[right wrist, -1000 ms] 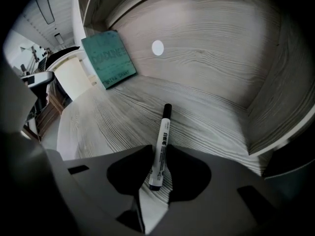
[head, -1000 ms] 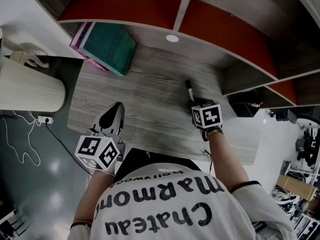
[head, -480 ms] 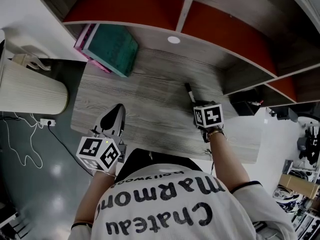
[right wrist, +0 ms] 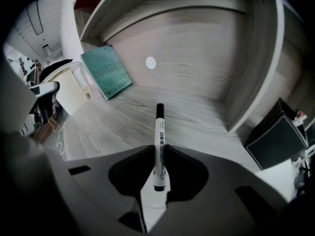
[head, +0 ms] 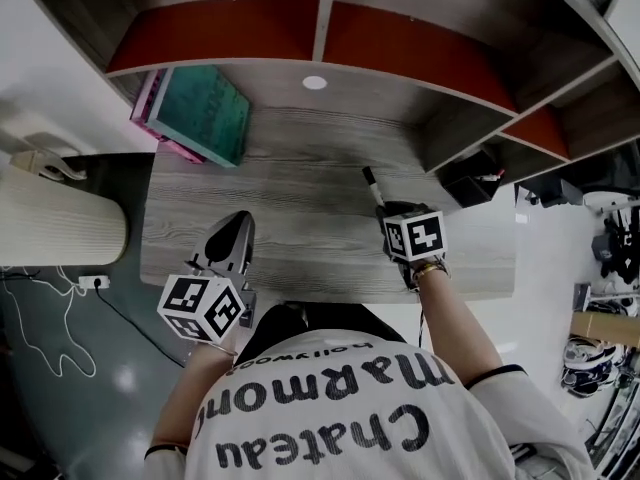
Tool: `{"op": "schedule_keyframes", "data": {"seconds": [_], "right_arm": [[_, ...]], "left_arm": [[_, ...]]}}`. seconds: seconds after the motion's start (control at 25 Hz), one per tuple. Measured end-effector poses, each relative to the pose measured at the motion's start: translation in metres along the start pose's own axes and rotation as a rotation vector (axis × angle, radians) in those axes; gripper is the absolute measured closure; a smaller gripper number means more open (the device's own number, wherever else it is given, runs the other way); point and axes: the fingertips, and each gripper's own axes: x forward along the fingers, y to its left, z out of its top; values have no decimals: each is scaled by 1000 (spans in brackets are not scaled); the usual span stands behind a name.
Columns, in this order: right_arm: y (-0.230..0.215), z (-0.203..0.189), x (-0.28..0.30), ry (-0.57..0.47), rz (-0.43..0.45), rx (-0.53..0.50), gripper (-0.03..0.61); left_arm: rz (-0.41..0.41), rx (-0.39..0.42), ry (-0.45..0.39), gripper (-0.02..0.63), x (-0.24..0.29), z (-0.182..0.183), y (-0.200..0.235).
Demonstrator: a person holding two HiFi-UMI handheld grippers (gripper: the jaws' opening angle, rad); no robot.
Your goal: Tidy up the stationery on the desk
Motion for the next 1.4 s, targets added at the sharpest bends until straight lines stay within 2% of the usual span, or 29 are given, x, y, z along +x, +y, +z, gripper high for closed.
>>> {"op": "schedule_keyframes", "data": {"seconds": [0.28, 0.8, 1.08, 1.4], "right_arm": [[-3, -14, -53, -89, -74, 104, 502], [-36, -76, -134, -159, -294, 251, 502], [-66, -85, -162, -177, -370, 277, 502], [-118, -74, -185, -149, -427, 214, 502]], "left_arm": [[-172, 55, 4, 600, 17, 9, -34], [-421, 105, 80, 598, 32, -15, -105], [-487, 138, 104, 600, 41, -21, -135], [-458, 118, 82, 598, 63, -18, -149]]}}
